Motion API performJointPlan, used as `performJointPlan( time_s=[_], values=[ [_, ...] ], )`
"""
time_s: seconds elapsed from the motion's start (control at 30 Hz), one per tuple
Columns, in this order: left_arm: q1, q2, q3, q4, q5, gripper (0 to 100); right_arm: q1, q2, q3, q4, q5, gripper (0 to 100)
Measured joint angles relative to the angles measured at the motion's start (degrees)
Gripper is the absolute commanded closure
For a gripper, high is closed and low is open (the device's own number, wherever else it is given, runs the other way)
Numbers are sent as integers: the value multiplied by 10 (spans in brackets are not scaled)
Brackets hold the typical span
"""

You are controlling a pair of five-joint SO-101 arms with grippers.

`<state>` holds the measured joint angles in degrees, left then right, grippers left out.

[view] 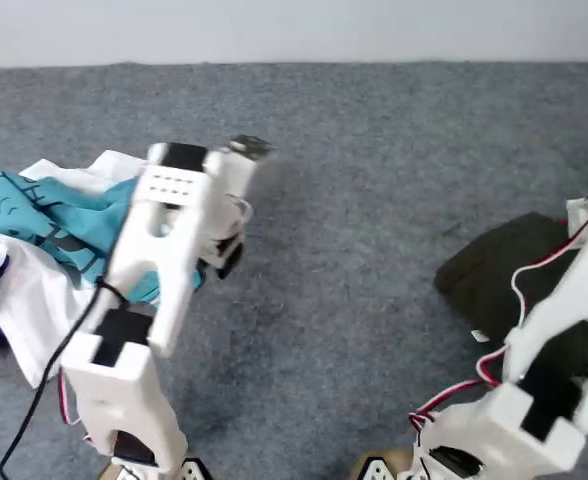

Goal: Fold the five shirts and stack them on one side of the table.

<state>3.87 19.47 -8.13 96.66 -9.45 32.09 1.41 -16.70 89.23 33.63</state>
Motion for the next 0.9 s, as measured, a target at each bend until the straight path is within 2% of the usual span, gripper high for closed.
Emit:
performJointPlan(
  time_s=[0.13, 0.43, 0.7, 0.9],
  values=[
    [-84, 0, 0, -2, 27, 884, -41, -4, 0, 103, -4, 764],
    [-231, 0, -5, -23, 53, 880, -121, -45, 130, 111, -5, 764],
    [-258, 0, -9, -26, 30, 880, -175, -89, 150, 111, -7, 764],
    [-188, 0, 51, -34, -18, 880, -173, -92, 169, 111, -7, 764]
  ],
)
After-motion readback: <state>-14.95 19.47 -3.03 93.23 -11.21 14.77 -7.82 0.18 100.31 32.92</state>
